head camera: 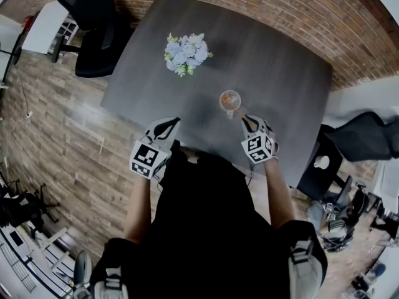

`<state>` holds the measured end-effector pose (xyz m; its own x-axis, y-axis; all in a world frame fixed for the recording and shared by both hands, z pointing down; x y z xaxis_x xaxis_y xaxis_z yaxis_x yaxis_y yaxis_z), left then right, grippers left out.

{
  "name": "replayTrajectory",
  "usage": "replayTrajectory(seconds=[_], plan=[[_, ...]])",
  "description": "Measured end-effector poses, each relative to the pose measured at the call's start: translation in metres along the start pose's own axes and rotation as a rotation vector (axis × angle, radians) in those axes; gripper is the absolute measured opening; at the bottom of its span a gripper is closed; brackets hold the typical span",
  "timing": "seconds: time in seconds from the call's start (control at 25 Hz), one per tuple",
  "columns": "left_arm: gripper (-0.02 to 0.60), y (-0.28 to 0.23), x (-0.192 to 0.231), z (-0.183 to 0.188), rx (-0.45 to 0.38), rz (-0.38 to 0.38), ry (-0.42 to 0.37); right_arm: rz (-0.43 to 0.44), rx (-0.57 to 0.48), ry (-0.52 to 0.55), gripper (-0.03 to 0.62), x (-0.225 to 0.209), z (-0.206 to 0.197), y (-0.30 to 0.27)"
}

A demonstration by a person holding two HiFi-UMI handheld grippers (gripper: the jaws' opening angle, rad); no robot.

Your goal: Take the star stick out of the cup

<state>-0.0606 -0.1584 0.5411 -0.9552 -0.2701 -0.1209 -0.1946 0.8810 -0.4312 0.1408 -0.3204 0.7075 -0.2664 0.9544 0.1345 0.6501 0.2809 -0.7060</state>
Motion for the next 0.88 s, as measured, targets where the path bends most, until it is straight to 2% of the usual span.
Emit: replayTrajectory(seconds=[0.36, 0.88], plan=[[0.002, 0.0036, -0.0019, -0.0023, 0.012, 0.001, 0.016, 0.002, 0.007, -0.008, 0.018, 0.0037, -0.0062, -0.0032], [0.002, 0.0045, -0.0056, 0.0047, -0.008, -0.01, -0.022, -0.014, -0.02, -0.017, 0.017, 0.002, -0.0016, 0.006]])
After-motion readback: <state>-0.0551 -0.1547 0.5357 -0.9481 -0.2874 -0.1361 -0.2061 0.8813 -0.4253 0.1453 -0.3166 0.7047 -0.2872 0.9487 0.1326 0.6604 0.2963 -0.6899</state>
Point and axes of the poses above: the fingertips, and each gripper's own axes: y backward along the fingers, x to its left, z out of its top, the point moved 2 cm from there along y, backward along the fingers, and after that the axes turned 12 degrees about -y, right-handed, at the moved point
